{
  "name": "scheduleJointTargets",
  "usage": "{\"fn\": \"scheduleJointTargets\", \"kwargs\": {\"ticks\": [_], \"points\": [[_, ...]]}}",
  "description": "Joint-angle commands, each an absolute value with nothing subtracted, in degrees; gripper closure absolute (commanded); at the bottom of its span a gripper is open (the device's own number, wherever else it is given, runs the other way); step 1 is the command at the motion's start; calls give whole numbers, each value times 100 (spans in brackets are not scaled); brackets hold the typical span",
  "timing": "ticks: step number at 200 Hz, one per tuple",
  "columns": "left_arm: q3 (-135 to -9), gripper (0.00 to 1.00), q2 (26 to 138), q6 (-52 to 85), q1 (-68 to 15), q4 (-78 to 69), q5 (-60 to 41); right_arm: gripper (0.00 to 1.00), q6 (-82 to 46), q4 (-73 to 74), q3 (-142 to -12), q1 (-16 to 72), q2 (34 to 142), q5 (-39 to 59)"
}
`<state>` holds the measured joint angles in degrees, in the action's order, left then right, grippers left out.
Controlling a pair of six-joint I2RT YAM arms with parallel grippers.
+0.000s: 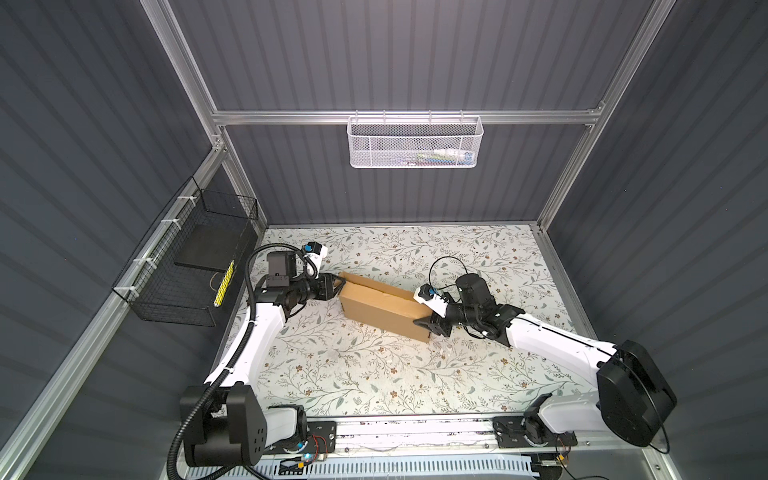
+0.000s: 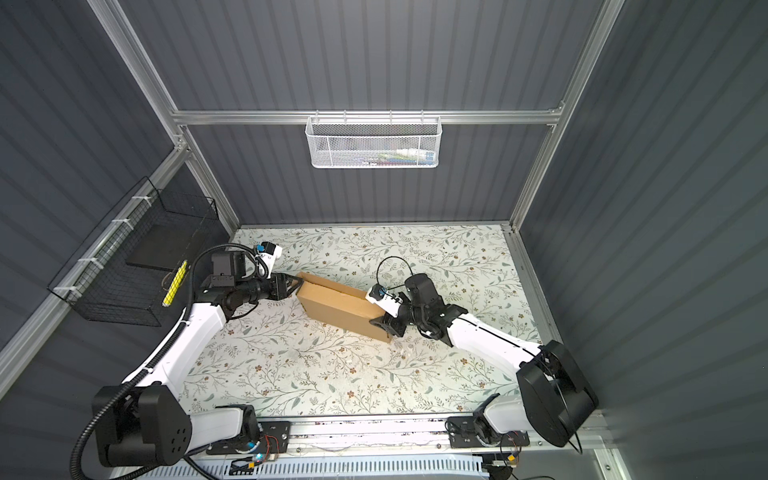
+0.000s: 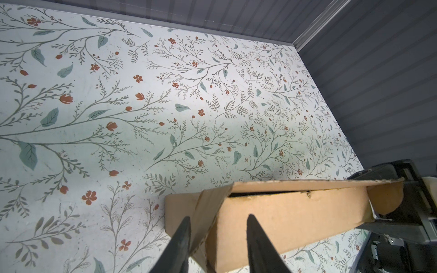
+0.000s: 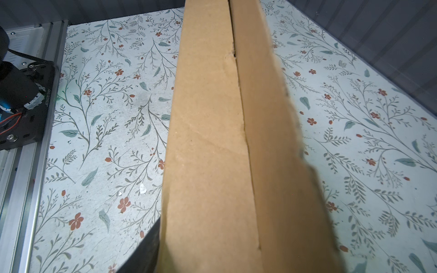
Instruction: Fold the paper box
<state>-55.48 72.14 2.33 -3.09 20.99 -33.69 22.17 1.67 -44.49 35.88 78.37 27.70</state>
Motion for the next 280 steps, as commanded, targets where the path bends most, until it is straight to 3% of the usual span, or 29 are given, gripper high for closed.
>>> {"fn": "scheduleJointTargets", "kwargs": {"ticks": [1, 121, 280], "points": [[-5493, 64, 7049, 264, -360, 2239, -3474, 50, 2171, -193, -4491, 3593, 7955, 2804], [-5414, 81, 7172, 430, -534, 2158, -3098, 50, 2145, -196, -4438, 3593, 7937, 2795], [-5502, 81, 7259, 655, -685, 1925, -3146, 50, 2127, -162, -4412, 3593, 7969, 2804]]}}
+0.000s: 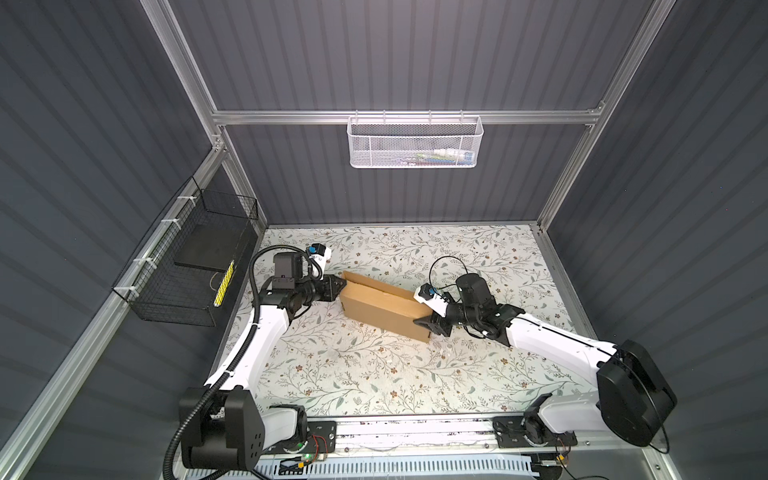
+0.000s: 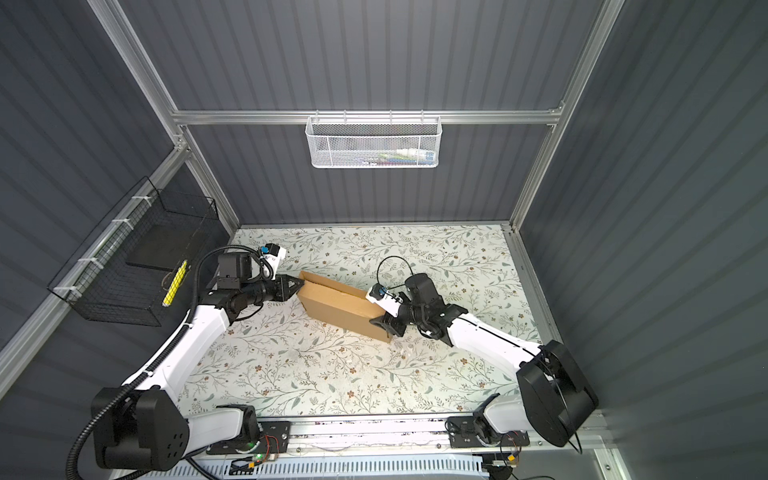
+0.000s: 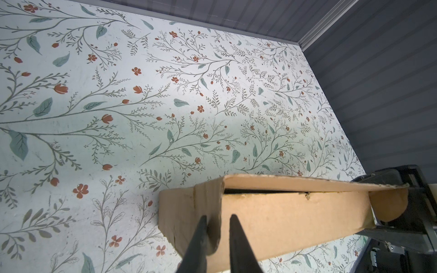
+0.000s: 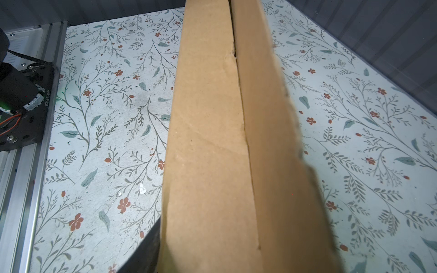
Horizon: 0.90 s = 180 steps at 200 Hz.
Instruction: Fold the paper box
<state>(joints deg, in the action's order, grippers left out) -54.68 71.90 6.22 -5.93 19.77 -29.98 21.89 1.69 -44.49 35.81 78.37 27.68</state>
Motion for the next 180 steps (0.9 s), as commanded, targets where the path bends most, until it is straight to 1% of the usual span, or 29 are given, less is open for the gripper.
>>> {"fn": "scheduleJointTargets", "kwargs": {"ticks": [1, 49, 124, 180], "points": [[-5502, 81, 7264, 653, -686, 1925, -3151, 50, 2127, -169, -4412, 3594, 7970, 2804], [-5470, 81, 7216, 668, -690, 1879, -2968, 50, 2127, -186, -4377, 3590, 7928, 2795], [-5215, 92, 7076, 760, -712, 1748, -2585, 50, 2066, -181, -4395, 3594, 7884, 2777], [-4953, 96, 6968, 964, -756, 1532, -2479, 50, 2013, -127, -4395, 3595, 7893, 2760]]}}
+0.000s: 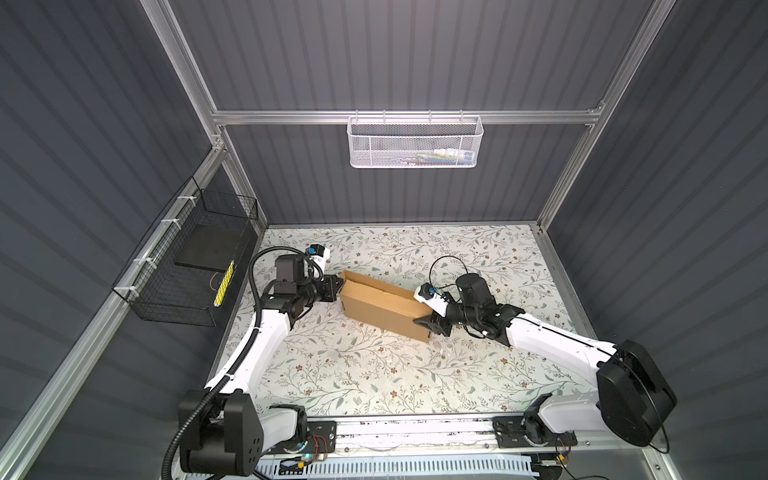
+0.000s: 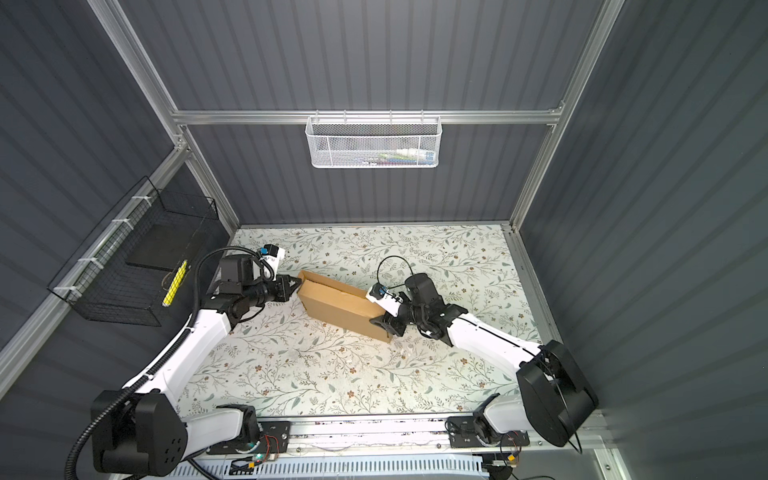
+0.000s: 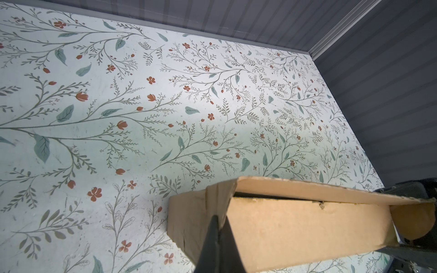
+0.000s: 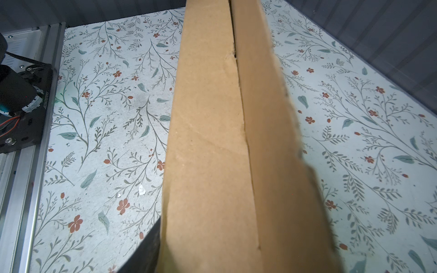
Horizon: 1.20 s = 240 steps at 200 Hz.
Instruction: Fold the paper box
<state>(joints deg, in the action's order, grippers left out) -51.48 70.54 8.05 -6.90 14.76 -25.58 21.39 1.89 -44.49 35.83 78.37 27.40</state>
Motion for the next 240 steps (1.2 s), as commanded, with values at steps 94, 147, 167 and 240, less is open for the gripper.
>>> {"fn": "scheduleJointTargets", "kwargs": {"ticks": [94, 147, 167, 240], "points": [[-4590, 100, 6724, 1169, -826, 1334, -1963, 46, 1976, -110, -4491, 3585, 7972, 2778], [-4401, 100, 6568, 1273, -835, 1210, -1629, 41, 1895, 8, -4458, 3536, 7921, 2733], [-4325, 100, 6513, 1326, -836, 1125, -1529, 41, 1856, 37, -4422, 3529, 7884, 2709], [-3957, 100, 6489, 1568, -879, 558, -1435, 48, 1806, 42, -4395, 3505, 7859, 2677]]}}
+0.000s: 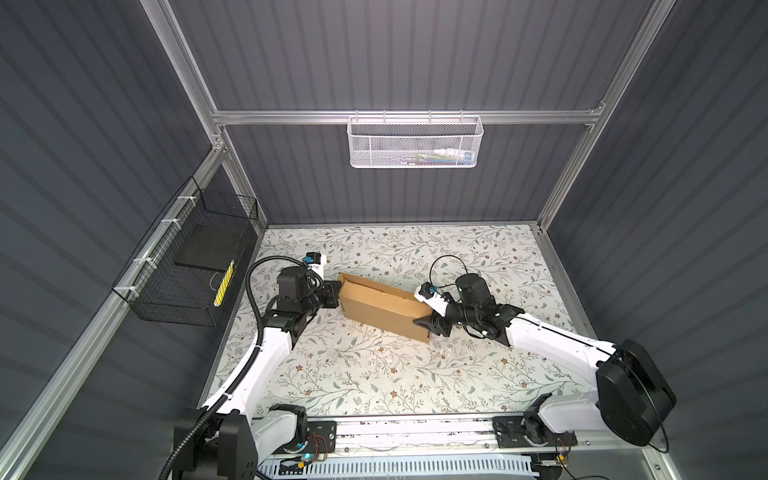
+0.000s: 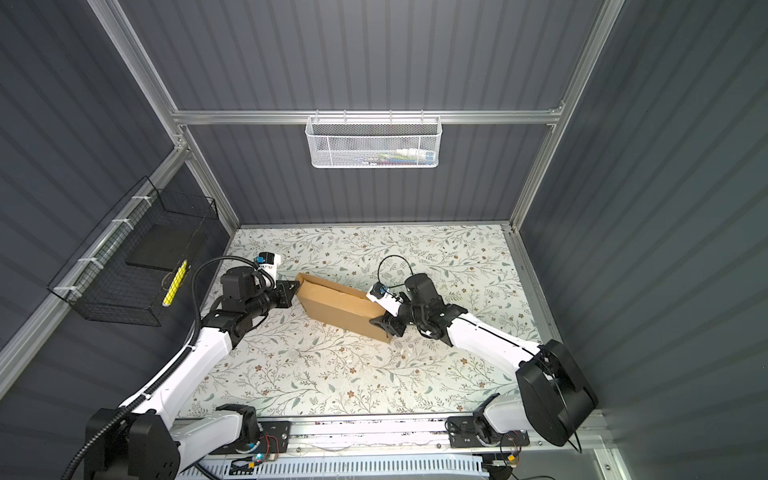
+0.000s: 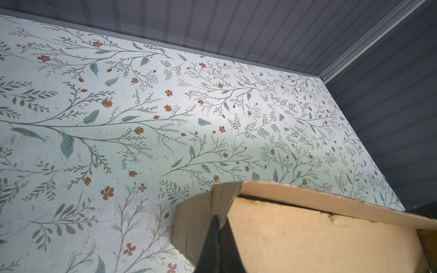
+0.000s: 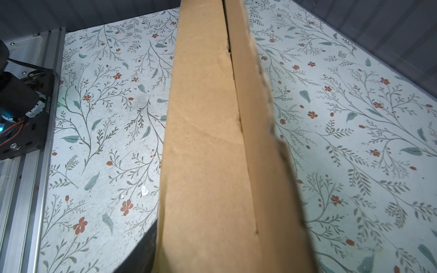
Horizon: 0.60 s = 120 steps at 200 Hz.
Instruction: Fold the paper box
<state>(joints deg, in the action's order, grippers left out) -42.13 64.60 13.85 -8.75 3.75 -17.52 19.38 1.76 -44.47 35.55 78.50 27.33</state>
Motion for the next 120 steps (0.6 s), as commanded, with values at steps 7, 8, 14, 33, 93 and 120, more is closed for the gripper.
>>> {"fn": "scheduleJointTargets", "kwargs": {"ticks": [7, 8, 14, 33, 93, 120], "points": [[-3932, 100, 6479, 1573, -887, 516, -1432, 49, 1802, 44, -4399, 3499, 7858, 2668], [-3926, 100, 6478, 1573, -888, 513, -1428, 49, 1797, 44, -4397, 3498, 7858, 2665], [-3897, 100, 6472, 1582, -895, 495, -1422, 49, 1801, 44, -4395, 3502, 7866, 2670], [-3837, 100, 6444, 1582, -896, 459, -1389, 49, 1785, 52, -4395, 3483, 7884, 2663], [-3749, 100, 6330, 1463, -907, 483, -1204, 48, 1784, 29, -4350, 3440, 7814, 2724], [-3747, 100, 6356, 1424, -914, 438, -1187, 48, 1780, 0, -4360, 3406, 7787, 2733]]}}
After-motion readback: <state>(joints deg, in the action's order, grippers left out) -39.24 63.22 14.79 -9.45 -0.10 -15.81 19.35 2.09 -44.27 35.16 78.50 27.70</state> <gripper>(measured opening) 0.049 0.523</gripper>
